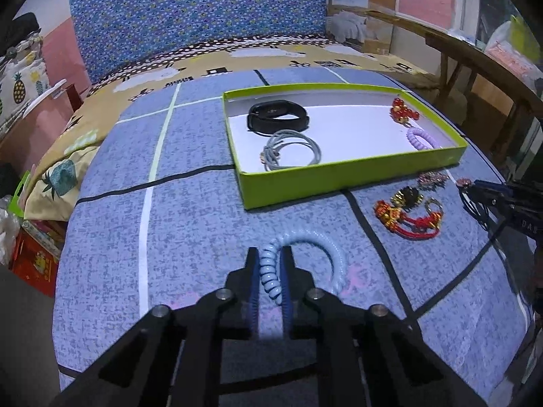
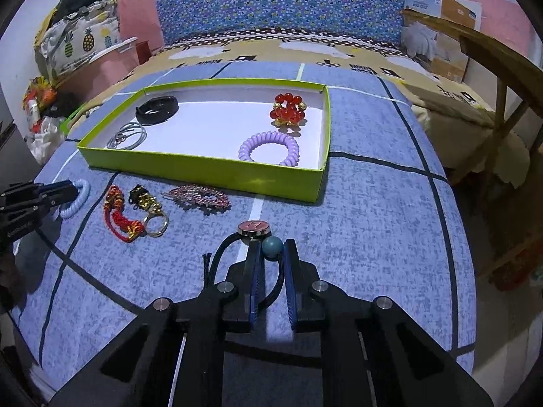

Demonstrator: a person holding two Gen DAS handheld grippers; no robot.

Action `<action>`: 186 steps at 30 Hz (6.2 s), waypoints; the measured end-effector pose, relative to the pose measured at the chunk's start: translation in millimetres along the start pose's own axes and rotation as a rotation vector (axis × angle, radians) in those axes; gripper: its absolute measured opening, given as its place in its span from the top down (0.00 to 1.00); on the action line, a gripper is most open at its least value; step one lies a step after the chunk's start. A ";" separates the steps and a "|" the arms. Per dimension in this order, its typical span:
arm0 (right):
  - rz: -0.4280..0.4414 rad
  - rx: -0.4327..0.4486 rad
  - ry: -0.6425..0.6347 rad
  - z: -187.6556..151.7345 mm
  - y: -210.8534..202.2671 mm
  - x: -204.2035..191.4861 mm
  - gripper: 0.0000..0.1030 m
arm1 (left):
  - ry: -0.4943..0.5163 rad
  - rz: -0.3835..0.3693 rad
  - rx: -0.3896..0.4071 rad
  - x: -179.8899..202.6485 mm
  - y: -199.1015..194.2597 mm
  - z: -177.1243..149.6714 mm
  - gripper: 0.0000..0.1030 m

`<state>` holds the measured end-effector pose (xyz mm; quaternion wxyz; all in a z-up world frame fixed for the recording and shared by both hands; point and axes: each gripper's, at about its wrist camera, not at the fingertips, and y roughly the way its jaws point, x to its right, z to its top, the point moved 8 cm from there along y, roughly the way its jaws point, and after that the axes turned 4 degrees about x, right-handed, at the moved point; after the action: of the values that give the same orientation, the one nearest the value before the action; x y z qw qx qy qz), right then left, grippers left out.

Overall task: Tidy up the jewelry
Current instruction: 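Grasp the light blue coiled cord with the left tool while the right tool grasps the black teal-bead hair tie, then carry the coiled cord and hair tie over the green box and open both tools, then move both tools back from the box toward the remaining jewelry, then grasp the red-gold knotted charm with the left tool while the right tool approaches the gold ring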

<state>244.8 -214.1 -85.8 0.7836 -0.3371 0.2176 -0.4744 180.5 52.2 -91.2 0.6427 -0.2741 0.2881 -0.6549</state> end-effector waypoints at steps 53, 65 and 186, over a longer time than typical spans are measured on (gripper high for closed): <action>0.087 0.179 0.070 83.7 -28.8 -9.2 0.87 | -0.006 -0.111 0.151 30.2 -12.5 89.2 0.90; 0.088 0.116 0.064 109.0 28.1 -10.7 0.87 | 0.006 -0.138 0.085 40.8 32.9 95.9 0.90; 0.149 0.076 0.083 -4.1 -24.4 -38.2 0.76 | -0.051 -0.089 -0.002 82.1 21.4 26.1 0.71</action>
<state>210.1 -189.3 -69.9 0.8193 -0.2700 0.2559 -0.4362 212.3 -30.7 -89.9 0.6196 -0.3041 0.2596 -0.6754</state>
